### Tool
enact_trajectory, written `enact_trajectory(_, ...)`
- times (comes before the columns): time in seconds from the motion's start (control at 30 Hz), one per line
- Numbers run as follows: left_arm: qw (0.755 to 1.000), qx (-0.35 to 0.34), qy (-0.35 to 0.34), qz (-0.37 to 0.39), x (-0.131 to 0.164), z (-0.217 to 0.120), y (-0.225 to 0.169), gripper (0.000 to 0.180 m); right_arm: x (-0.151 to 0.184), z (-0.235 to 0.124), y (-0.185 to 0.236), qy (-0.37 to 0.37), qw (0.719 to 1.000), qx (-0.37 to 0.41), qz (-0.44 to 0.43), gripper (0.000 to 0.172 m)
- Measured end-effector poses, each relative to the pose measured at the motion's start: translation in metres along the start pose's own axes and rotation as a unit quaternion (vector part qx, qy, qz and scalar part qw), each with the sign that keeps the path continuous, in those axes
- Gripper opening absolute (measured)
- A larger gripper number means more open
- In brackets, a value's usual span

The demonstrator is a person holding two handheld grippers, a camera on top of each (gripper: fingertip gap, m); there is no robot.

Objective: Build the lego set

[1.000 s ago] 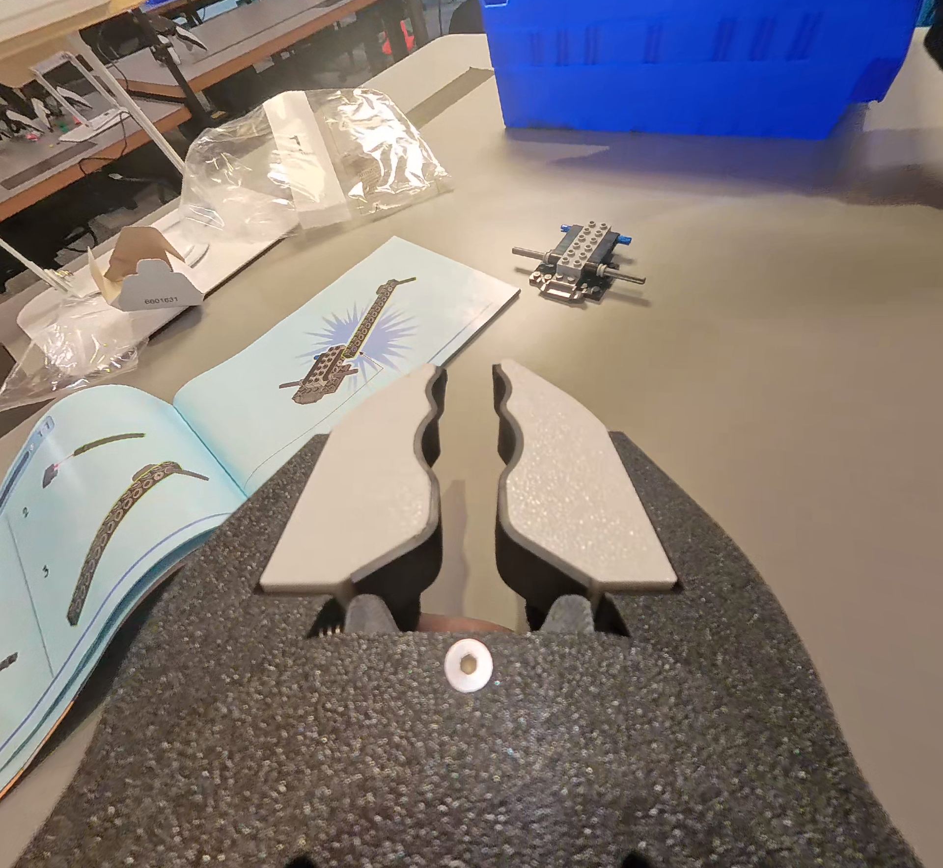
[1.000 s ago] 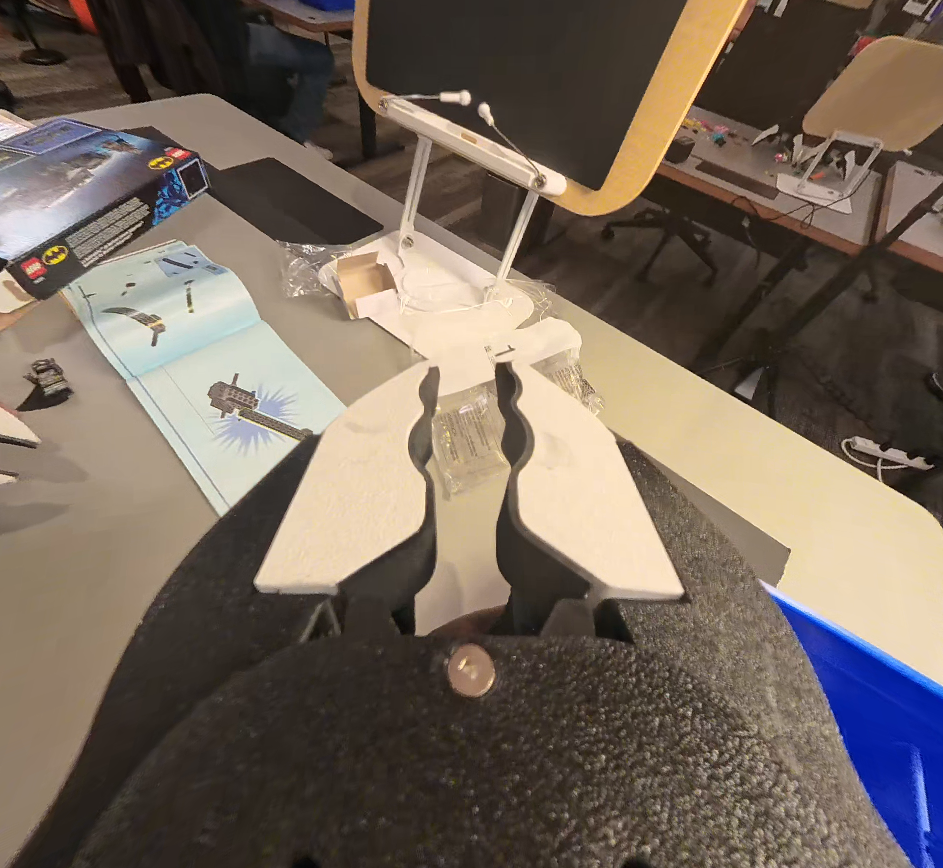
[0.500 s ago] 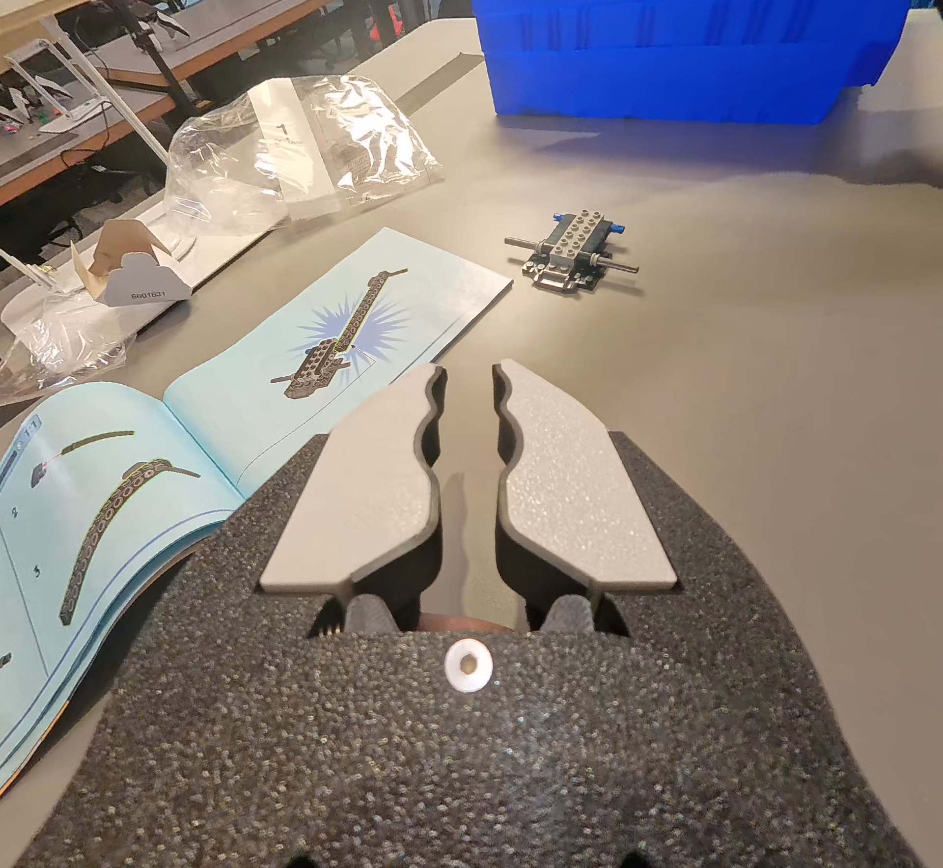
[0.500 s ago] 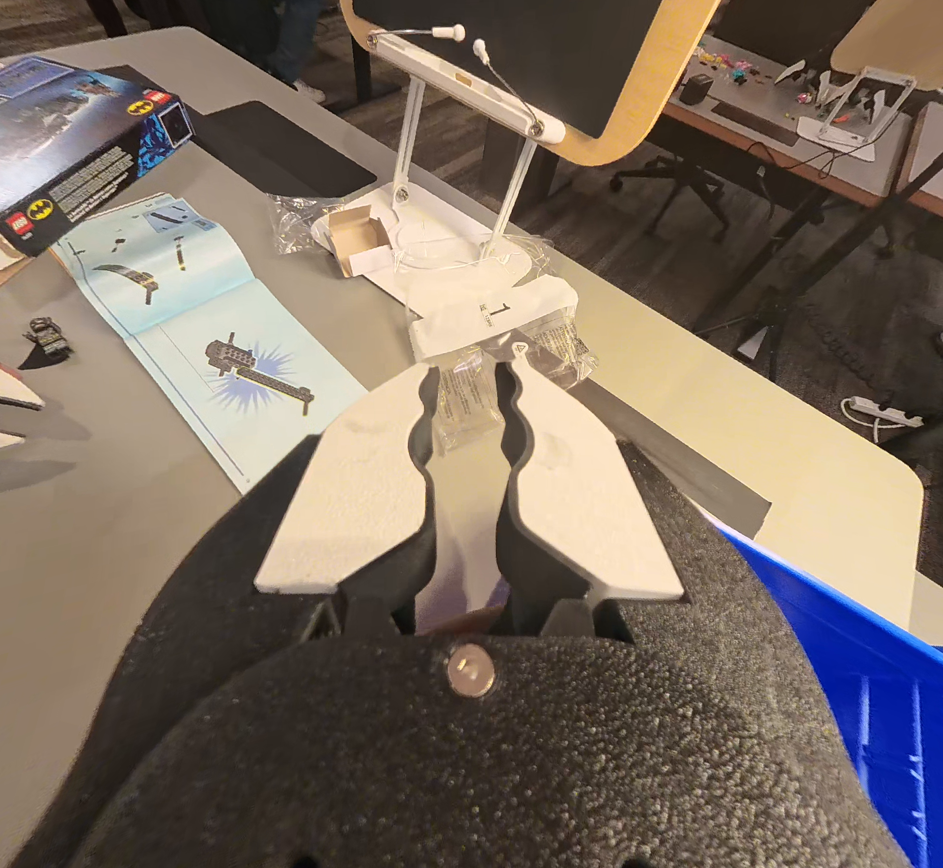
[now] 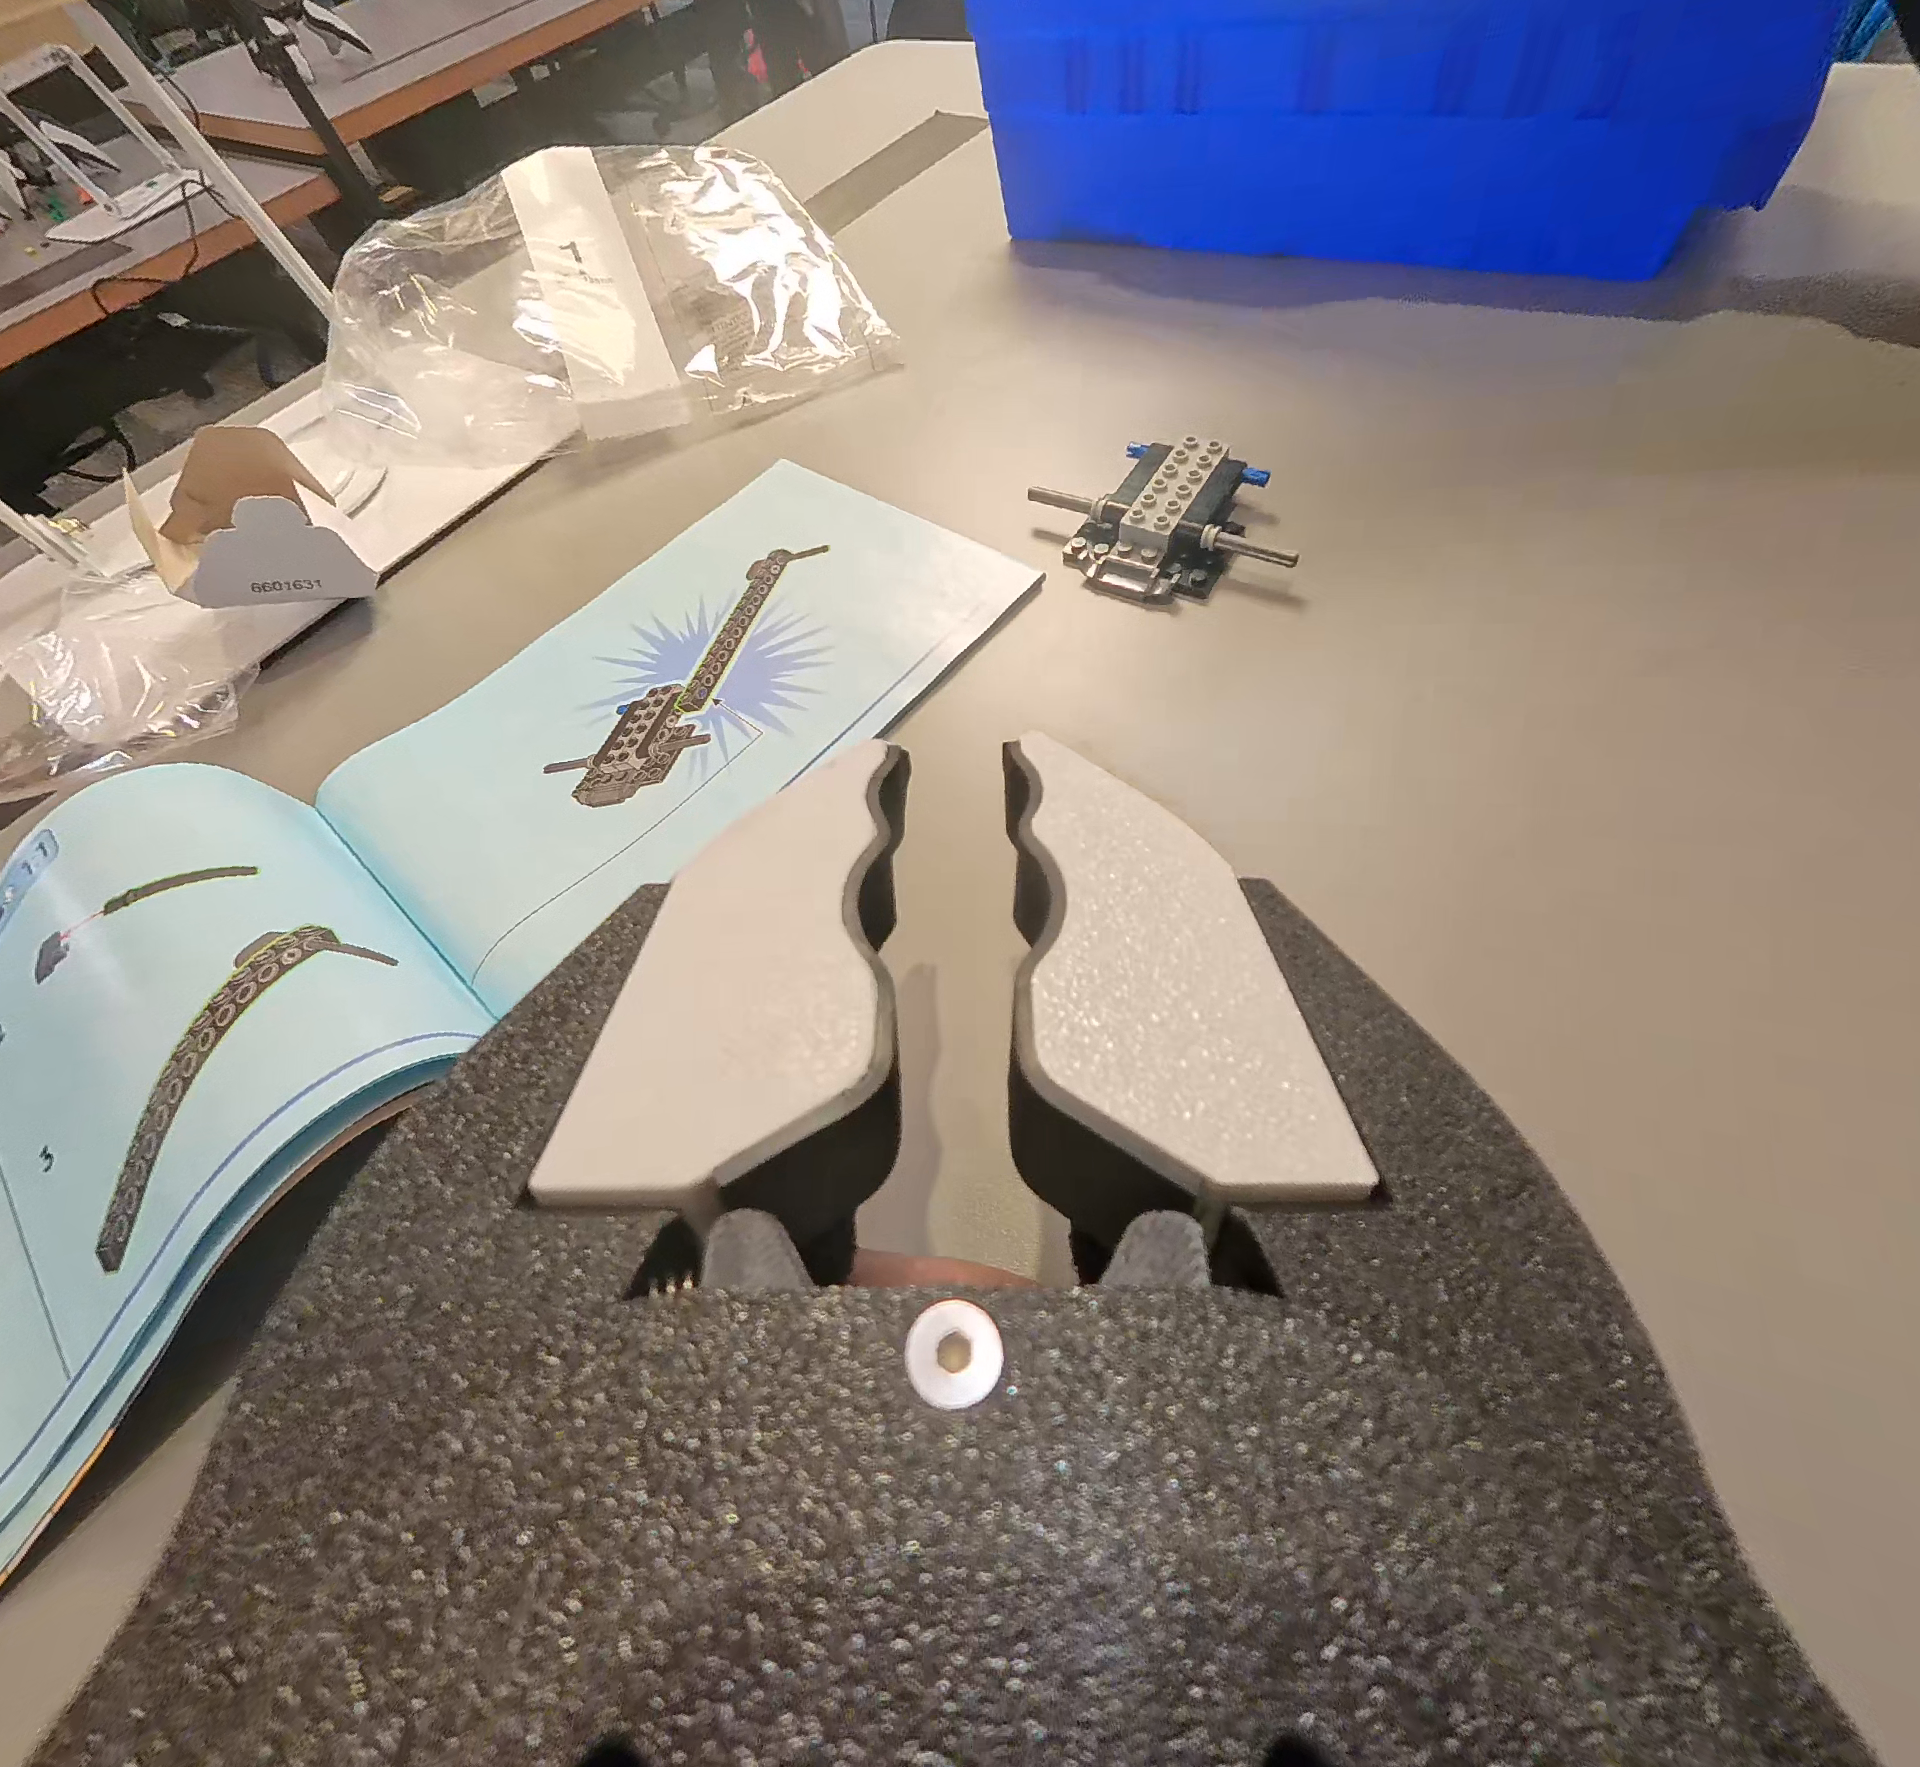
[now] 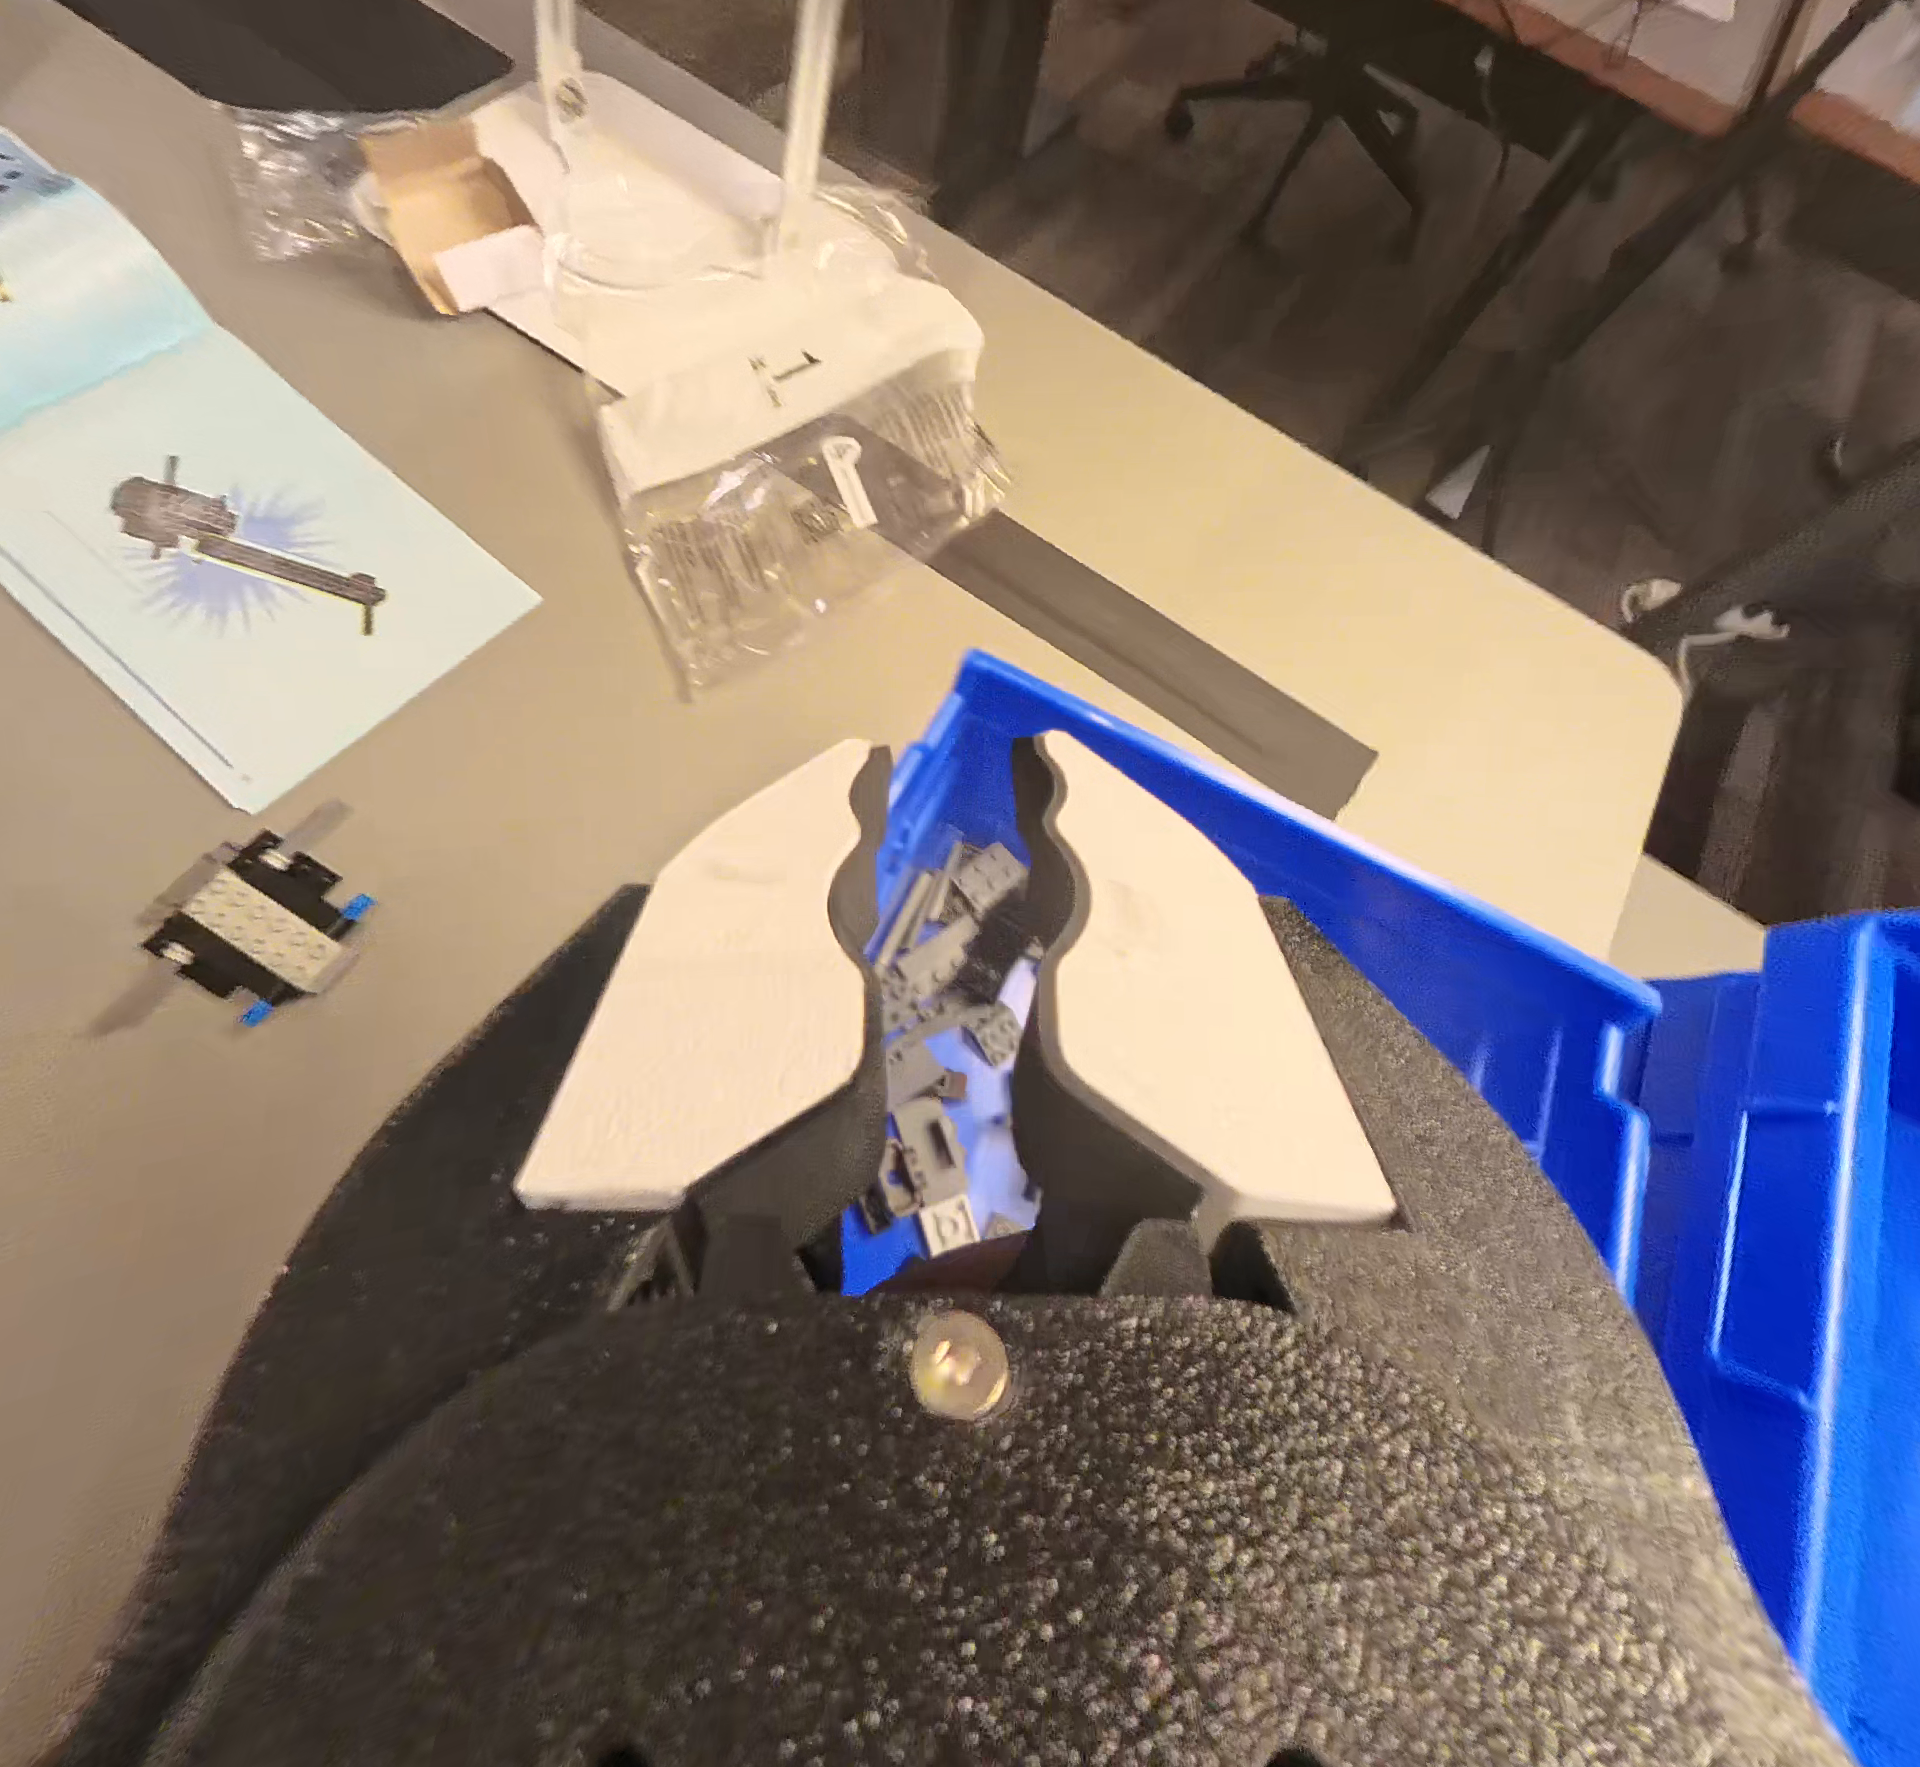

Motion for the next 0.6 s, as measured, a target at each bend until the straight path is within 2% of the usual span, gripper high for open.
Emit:
enact_trajectory(0.27, 1.000, 0.003, 0.005, 0.002, 0.001, 0.001, -0.001, 0.018, 0.053, 0.013, -0.058, 0.041, 0.996, 0.004, 0.078, 0.029)
enact_trajectory(0.6, 1.000, 0.004, 0.017, 0.003, 0.003, 0.004, -0.001, 0.018, 0.095, 0.041, -0.069, 0.101, 0.991, -0.006, 0.085, 0.031)
Point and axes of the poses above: each gripper's, where its closed fingertips meet, z out along the fingers, x out of its underside, y = z × x across the jaws, the point moved 3 cm from there along -z, back along the fingers, and after that the axes turned 3 degrees about z, right-handed, at the moved point
